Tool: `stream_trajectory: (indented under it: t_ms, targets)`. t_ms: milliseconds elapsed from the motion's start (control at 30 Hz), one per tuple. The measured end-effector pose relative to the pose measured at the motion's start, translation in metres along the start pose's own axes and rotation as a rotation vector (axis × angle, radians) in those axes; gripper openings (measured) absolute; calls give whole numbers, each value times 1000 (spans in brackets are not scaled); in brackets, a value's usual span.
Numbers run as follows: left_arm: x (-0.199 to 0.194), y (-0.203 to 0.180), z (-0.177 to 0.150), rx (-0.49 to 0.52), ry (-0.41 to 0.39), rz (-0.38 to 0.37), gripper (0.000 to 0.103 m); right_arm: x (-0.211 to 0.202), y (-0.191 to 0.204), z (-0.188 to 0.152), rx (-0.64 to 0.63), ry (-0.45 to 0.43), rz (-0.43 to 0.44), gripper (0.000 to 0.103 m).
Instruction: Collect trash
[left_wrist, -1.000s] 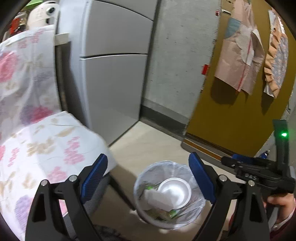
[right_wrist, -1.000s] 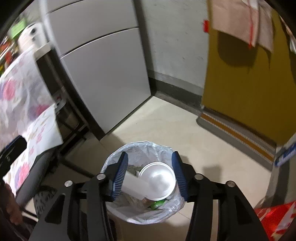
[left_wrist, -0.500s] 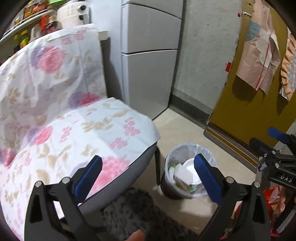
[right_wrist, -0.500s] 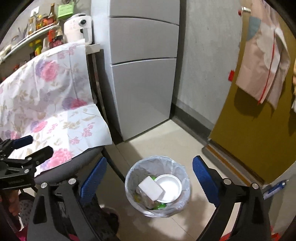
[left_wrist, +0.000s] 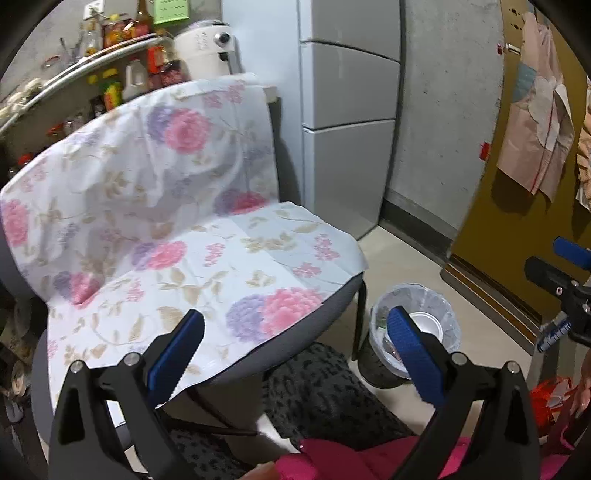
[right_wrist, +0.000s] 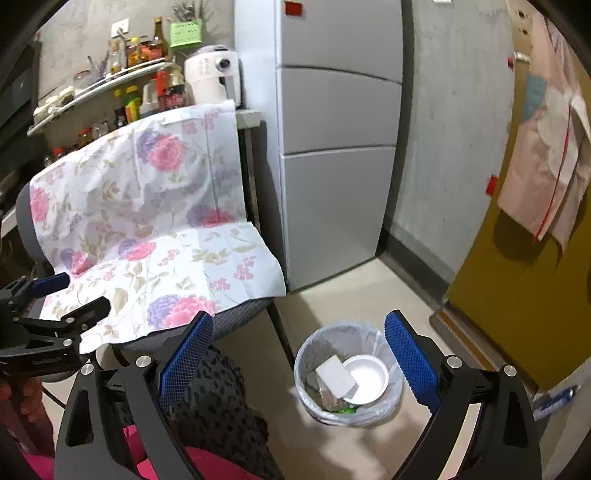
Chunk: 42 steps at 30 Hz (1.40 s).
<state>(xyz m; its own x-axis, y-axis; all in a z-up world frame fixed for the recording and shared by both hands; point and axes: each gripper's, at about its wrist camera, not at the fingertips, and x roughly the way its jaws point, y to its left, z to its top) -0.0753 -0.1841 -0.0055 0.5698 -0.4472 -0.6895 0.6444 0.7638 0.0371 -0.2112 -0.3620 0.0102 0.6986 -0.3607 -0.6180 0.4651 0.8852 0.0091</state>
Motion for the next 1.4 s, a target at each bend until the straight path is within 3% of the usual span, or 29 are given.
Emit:
stream_trajectory:
  t_ms: [1400]
  targets:
    - [-21, 14, -4, -35, -30, 27, 97, 1, 10, -2, -35, -7, 5, 93]
